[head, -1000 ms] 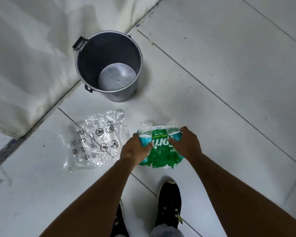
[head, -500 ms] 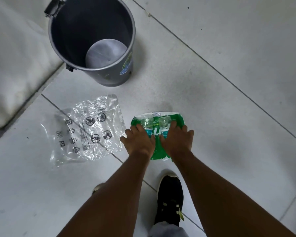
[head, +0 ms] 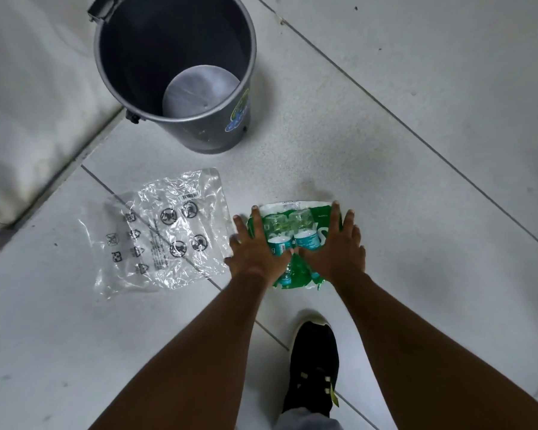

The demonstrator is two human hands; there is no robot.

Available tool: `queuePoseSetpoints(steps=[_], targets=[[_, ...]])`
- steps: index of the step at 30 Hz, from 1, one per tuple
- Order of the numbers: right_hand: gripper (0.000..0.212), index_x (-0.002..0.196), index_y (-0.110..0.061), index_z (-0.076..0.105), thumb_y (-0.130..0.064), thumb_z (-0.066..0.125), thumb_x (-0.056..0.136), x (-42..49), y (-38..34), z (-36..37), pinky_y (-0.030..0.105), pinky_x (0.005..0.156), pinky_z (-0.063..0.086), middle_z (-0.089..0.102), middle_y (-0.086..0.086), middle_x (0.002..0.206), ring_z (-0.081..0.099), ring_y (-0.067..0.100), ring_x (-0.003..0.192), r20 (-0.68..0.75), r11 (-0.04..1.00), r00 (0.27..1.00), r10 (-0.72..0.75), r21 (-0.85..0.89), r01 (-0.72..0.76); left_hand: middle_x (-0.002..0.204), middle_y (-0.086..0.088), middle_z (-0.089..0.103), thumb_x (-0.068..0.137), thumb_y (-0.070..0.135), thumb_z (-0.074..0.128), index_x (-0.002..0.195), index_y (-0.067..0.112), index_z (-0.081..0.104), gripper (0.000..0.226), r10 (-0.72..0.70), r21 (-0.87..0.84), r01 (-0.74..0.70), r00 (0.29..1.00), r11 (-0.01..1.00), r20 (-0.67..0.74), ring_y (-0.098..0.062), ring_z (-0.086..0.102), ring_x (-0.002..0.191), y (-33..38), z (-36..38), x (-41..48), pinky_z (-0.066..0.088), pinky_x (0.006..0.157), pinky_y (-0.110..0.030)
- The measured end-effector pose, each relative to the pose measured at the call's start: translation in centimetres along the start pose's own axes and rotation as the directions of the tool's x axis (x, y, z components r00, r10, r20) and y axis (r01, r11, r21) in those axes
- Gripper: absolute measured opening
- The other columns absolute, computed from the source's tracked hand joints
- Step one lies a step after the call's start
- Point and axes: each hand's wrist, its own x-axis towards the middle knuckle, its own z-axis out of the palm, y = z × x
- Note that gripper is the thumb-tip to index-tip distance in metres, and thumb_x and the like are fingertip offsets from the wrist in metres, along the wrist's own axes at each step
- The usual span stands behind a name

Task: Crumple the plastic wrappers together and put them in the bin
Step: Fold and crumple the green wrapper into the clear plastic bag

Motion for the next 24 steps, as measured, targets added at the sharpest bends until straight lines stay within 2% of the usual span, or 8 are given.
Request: queuePoseSetpoints(steps=[4,7,11,15,20,24], targets=[[0.128,0.151,-0.039,-0.016,-0.062,0.077,0.067,0.9,0.0,0.7,0.064,0.099,0.043,-0.003,0.018,0.164,0.029,0.049,0.14,0.019,0.995,0.996,-0.088,0.056,0.086,0.162,-0.009,-0.02,0.076,0.062,0.07,0.147,0.045,-0.024,0.118,0.084,-0.014,-0.084,0.996,0.996,0.036,-0.041,0.026,0.141,0.8,1.3,0.5,0.045,0.099,-0.06],[0.123,0.151,-0.041,-0.012,-0.055,0.078,0.07,1.2,0.3,1.4,0.059,0.095,0.047,-0.001,0.019,0.162,0.041,0.05,0.13,0.032,0.991,0.992,-0.121,0.07,0.118,0.159,-0.01,-0.028,0.078,0.05,0.073,0.149,0.044,-0.018,0.117,0.107,-0.036,-0.105,0.991,0.994,0.082,-0.04,0.033,0.136,1.7,2.0,0.5,0.048,0.095,-0.053],[0.118,0.153,-0.039,-0.005,-0.049,0.079,0.07,1.1,0.6,2.0,0.058,0.094,0.05,0.008,0.018,0.159,0.045,0.047,0.127,0.008,0.987,0.99,-0.142,0.078,0.141,0.158,-0.012,-0.031,0.073,0.048,0.08,0.15,0.041,-0.018,0.124,0.108,0.006,-0.109,0.991,0.994,0.084,-0.039,0.035,0.132,2.3,2.6,0.4,0.05,0.09,-0.05],[0.109,0.154,-0.033,0.004,-0.046,0.077,0.074,-0.3,-0.4,1.2,0.052,0.088,0.052,0.015,0.017,0.156,0.048,0.041,0.124,-0.028,0.987,0.986,-0.163,0.001,0.163,0.159,-0.011,-0.026,0.078,0.038,0.077,0.151,0.037,-0.016,0.118,0.11,0.034,-0.111,0.993,0.993,0.031,-0.037,0.04,0.128,3.2,2.2,-0.9,0.052,0.085,-0.047],[0.107,0.153,-0.032,0.005,-0.05,0.075,0.075,-3.3,-3.2,-1.0,0.051,0.086,0.052,0.017,0.016,0.156,0.046,0.038,0.125,-0.023,0.982,0.983,-0.184,-0.039,0.183,0.16,-0.007,-0.024,0.08,0.037,0.074,0.151,0.036,-0.014,0.113,0.087,0.015,-0.086,0.995,0.996,-0.049,-0.034,0.042,0.124,2.5,-0.7,-3.9,0.054,0.077,-0.043],[0.104,0.154,-0.03,0.005,-0.053,0.073,0.078,-5.9,-7.7,-2.0,0.049,0.087,0.053,0.016,0.015,0.157,0.047,0.036,0.124,-0.006,0.967,0.968,-0.251,-0.056,0.25,0.161,-0.007,-0.021,0.081,0.039,0.072,0.153,0.034,-0.009,0.108,0.038,-0.007,-0.039,0.993,0.999,-0.107,-0.036,0.042,0.126,-0.4,-4.8,-5.7,0.055,0.078,-0.045]])
